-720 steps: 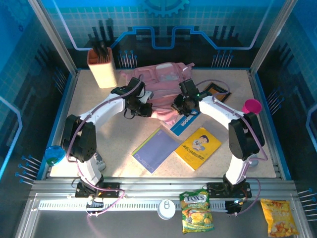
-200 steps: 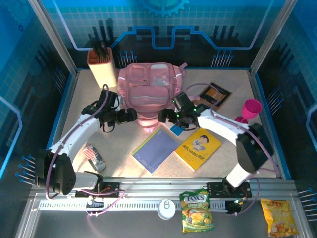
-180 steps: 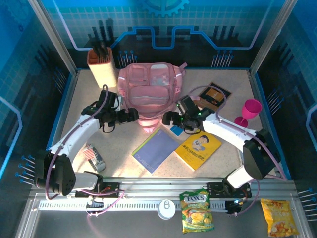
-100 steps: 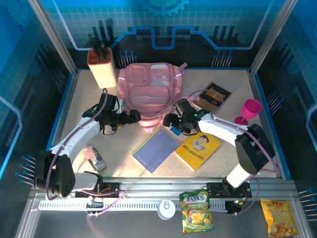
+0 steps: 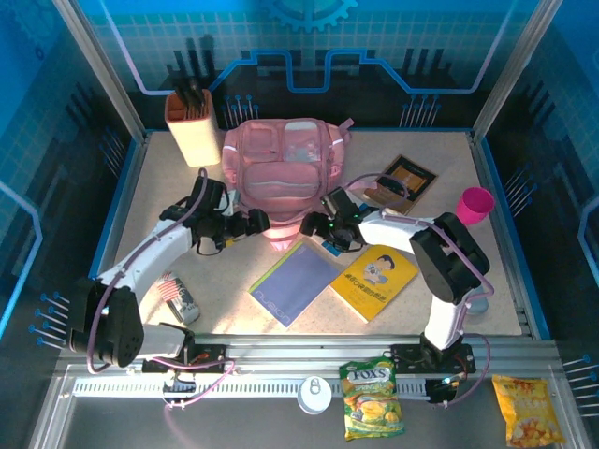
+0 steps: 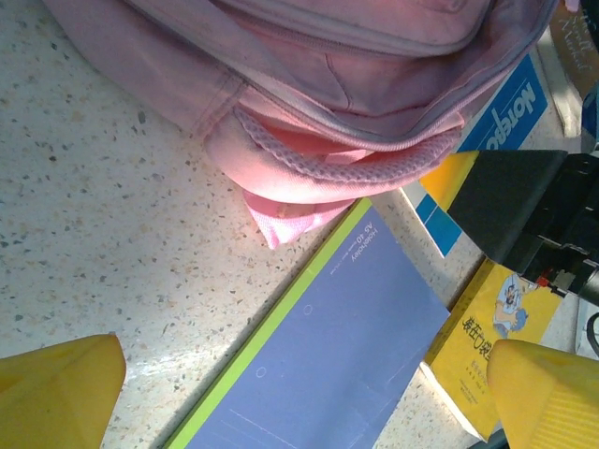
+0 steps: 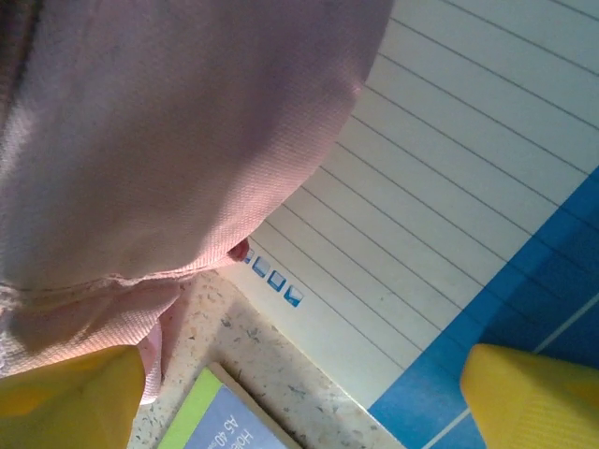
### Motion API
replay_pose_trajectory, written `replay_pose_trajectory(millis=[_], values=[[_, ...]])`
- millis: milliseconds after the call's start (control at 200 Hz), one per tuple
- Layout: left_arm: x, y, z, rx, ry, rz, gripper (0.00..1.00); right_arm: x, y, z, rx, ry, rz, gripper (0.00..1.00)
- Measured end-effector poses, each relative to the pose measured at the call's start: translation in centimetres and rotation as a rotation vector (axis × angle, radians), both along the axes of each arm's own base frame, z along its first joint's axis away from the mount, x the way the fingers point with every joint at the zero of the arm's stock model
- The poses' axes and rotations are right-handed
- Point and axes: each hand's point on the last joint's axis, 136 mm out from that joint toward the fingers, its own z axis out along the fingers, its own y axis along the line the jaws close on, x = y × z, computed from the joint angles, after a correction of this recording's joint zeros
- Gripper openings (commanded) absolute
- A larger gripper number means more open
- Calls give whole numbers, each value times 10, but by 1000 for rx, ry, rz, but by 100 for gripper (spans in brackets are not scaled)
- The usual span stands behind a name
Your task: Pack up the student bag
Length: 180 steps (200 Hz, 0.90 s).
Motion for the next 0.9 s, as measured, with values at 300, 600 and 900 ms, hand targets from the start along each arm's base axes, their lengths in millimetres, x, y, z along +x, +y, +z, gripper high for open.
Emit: replay_pose_trajectory(millis=[300,600,900], values=[[-10,-19,-13,24,34,-65,99,-27,-46,1,-58,-10,-58,91],[-35,-47,-53,87,103,-181,93,-63,-39,36,-87,-17,-11,82],[-46,-43,-86,128,161,-183,78,-109,15,15,-1,70,28,75]])
